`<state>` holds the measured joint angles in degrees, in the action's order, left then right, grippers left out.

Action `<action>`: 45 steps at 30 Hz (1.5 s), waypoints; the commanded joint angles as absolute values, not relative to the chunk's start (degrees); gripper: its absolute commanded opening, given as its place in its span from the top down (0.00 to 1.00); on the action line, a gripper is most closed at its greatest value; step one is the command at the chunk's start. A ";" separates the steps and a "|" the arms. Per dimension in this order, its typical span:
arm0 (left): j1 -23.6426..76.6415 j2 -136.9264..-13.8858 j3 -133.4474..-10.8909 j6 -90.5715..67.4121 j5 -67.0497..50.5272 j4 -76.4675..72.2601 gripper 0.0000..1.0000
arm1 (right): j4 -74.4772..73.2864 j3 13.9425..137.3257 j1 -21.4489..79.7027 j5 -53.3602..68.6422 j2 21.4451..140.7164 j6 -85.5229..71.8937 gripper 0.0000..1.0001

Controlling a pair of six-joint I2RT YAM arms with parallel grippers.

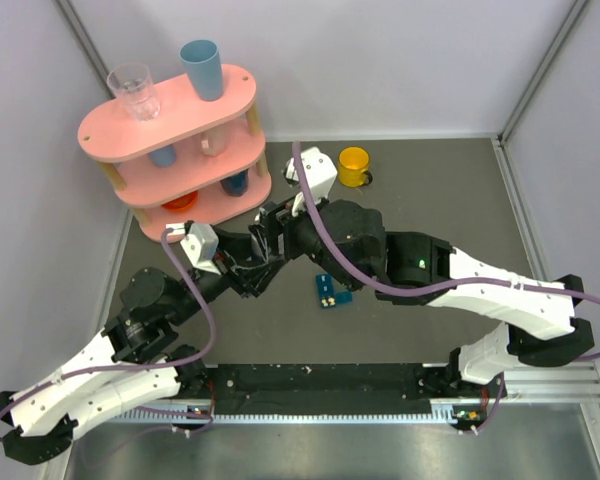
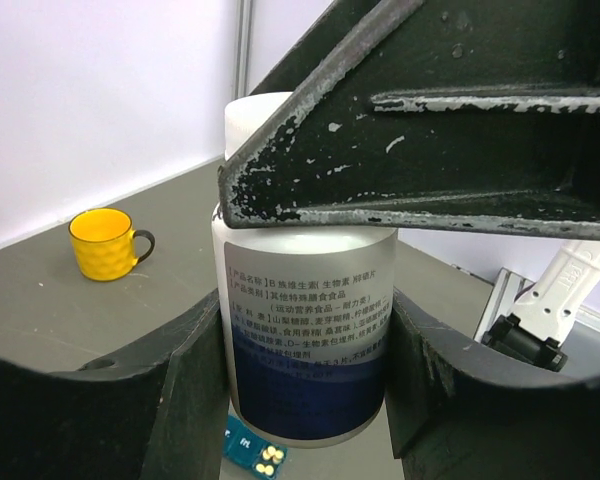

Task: Sort the pills into containers
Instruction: Screw the lid of the pill bottle onto the pill bottle.

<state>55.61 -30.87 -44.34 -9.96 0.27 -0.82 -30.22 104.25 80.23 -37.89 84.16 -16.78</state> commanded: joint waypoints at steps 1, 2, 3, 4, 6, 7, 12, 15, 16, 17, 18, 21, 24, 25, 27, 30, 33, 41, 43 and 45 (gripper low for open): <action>55.99 -29.09 -44.74 -10.28 -2.46 -12.30 1.00 | -30.42 102.92 80.25 -38.94 83.32 -14.07 0.33; 55.99 -29.09 -44.30 -10.37 -2.46 -12.30 1.00 | -29.89 102.66 80.24 -38.59 82.97 -13.80 0.32; 55.99 -29.00 -44.12 -10.46 -2.55 -12.48 1.00 | -29.19 101.87 80.24 -37.89 81.66 -13.54 0.31; 55.99 -28.83 -43.95 -10.46 -2.37 -12.48 1.00 | -27.44 101.26 80.33 -37.62 81.04 -13.01 0.30; 55.99 -28.57 -43.42 -10.55 -2.29 -12.66 1.00 | -25.67 99.50 80.25 -35.25 78.85 -12.22 0.29; 55.99 -28.48 -43.24 -10.55 -2.11 -12.66 1.00 | -24.79 98.97 80.33 -34.37 78.23 -11.61 0.28; 55.99 -28.21 -42.71 -10.72 -2.20 -12.66 1.00 | -19.96 95.20 80.33 -28.31 74.01 -9.76 0.26; 55.99 -28.21 -42.36 -10.81 -2.37 -12.74 1.00 | -18.03 93.44 80.24 -25.49 71.64 -8.53 0.24; 55.99 -28.21 -42.36 -10.90 -2.29 -12.74 1.00 | -17.76 93.08 80.33 -24.97 71.11 -8.09 0.24; 55.99 -28.21 -42.19 -10.90 -2.37 -12.74 1.00 | -17.49 92.82 80.25 -24.26 70.41 -7.74 0.23; 55.99 -28.30 -42.19 -10.90 -2.55 -12.83 1.00 | -17.06 92.38 80.24 -23.91 70.23 -7.47 0.23; 55.99 -28.30 -42.10 -10.99 -2.72 -12.83 1.00 | -16.79 92.02 80.24 -22.07 69.70 -6.77 0.22; 55.99 -28.48 -42.01 -10.99 -2.81 -12.92 1.00 | -16.52 91.76 80.25 -18.73 69.26 -6.59 0.22; 55.99 -28.30 -42.10 -10.99 -2.90 -12.83 1.00 | -16.52 91.67 80.24 -17.94 69.00 -6.33 0.22; 55.99 -28.30 -42.01 -10.90 -2.81 -12.75 1.00 | -16.44 91.15 80.25 -15.30 68.12 -6.33 0.22; 55.99 -28.13 -42.19 -10.72 -2.99 -12.48 1.00 | -16.44 90.27 80.25 -12.14 67.06 -5.63 0.22; 55.99 -27.86 -42.36 -10.64 -3.69 -12.13 1.00 | -16.35 89.48 80.33 -9.94 64.87 -4.84 0.21; 55.99 -28.39 -45.17 -11.42 -16.41 -10.02 1.00 | -17.66 88.42 80.25 -1.87 58.46 1.39 0.22; 55.99 -29.70 -46.05 -12.04 -24.76 -9.76 1.00 | -19.24 89.21 80.25 1.48 57.83 3.15 0.24; 55.99 -31.02 -46.93 -13.27 -32.55 -10.28 1.00 | -20.82 90.69 80.33 6.31 57.66 4.04 0.26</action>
<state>55.99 -29.12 -43.13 -11.09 -15.77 -8.10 -19.03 87.85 80.20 -3.53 58.61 -0.27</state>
